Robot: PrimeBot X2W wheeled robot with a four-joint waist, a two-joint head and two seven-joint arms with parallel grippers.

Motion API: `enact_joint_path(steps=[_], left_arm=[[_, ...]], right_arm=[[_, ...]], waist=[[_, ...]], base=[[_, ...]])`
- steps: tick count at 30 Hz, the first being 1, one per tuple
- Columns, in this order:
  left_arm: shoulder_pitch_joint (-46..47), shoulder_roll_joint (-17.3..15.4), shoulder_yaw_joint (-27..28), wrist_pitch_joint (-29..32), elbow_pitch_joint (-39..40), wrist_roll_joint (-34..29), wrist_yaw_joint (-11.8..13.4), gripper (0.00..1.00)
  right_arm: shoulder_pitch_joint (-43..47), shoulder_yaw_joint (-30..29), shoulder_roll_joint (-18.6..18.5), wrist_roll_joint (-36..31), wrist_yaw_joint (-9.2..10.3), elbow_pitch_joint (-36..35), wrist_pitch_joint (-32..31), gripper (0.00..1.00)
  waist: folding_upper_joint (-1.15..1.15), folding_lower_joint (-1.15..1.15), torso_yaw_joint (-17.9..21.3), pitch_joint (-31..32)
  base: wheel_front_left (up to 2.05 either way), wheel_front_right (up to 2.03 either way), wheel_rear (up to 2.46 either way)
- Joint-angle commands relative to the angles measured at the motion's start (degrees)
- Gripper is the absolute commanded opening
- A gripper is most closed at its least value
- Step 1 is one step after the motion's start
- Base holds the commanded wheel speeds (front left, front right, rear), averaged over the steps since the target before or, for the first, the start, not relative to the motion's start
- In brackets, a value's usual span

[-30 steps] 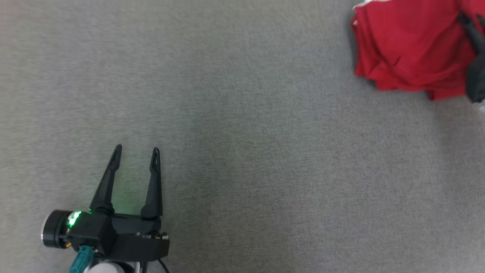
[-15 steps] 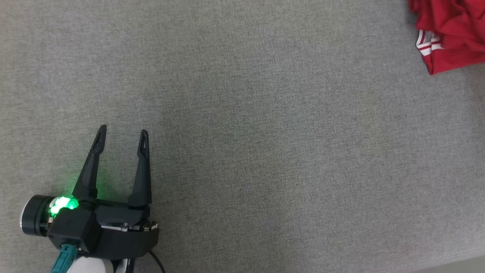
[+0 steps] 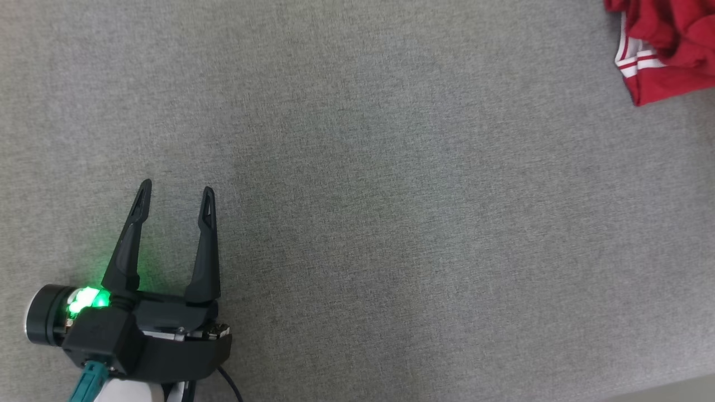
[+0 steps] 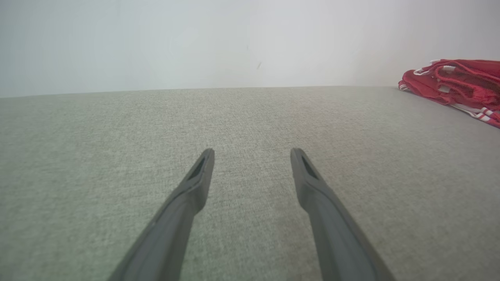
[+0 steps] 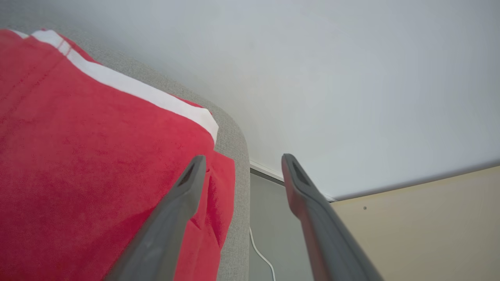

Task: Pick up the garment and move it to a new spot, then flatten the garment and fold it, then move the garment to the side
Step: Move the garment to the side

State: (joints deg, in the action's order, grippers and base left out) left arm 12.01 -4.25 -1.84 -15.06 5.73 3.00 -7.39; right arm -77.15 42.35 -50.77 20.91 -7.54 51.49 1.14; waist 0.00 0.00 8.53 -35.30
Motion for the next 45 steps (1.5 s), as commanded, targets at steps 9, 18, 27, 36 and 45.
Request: enact_joint_path(steps=[9, 18, 27, 36, 45], left_arm=[[-3.07, 0.93, 0.73, -0.15, -2.43, 1.15, 0.48, 1.00], [-9.06, 1.34, 2.90, -0.15, -5.15, 3.00, 1.85, 1.00], [-14.17, 1.40, 4.30, -0.15, -6.58, 4.55, 3.50, 1.00], [-15.04, 1.41, 3.15, -0.15, -8.44, 5.01, 3.77, 1.00], [-15.48, 1.40, 1.86, -0.15, -10.18, 4.57, 3.44, 1.00]], right_arm=[[-1.15, -3.19, 5.15, -4.39, 0.16, -0.94, 9.78, 1.00], [7.11, -10.41, 12.40, -2.16, 0.15, -5.21, 14.02, 1.00], [26.55, -25.57, 20.84, -3.72, 0.15, -18.58, 13.98, 1.00], [49.51, -38.09, 31.39, -8.87, 0.15, -31.48, 13.99, 1.00], [62.47, -41.92, 38.58, -8.64, 0.15, -35.48, 13.98, 1.00]], waist=[[0.00, 0.00, -1.08, 9.43], [0.00, 0.00, -3.43, 18.12], [0.00, 0.00, -5.80, 23.46], [0.00, 0.00, -7.26, 27.04], [0.00, 0.00, -7.97, 30.07]], base=[[0.00, 0.00, 0.00], [0.00, 0.00, 0.00], [0.00, 0.00, 0.00], [0.00, 0.00, 0.00], [0.00, 0.00, 0.00]])
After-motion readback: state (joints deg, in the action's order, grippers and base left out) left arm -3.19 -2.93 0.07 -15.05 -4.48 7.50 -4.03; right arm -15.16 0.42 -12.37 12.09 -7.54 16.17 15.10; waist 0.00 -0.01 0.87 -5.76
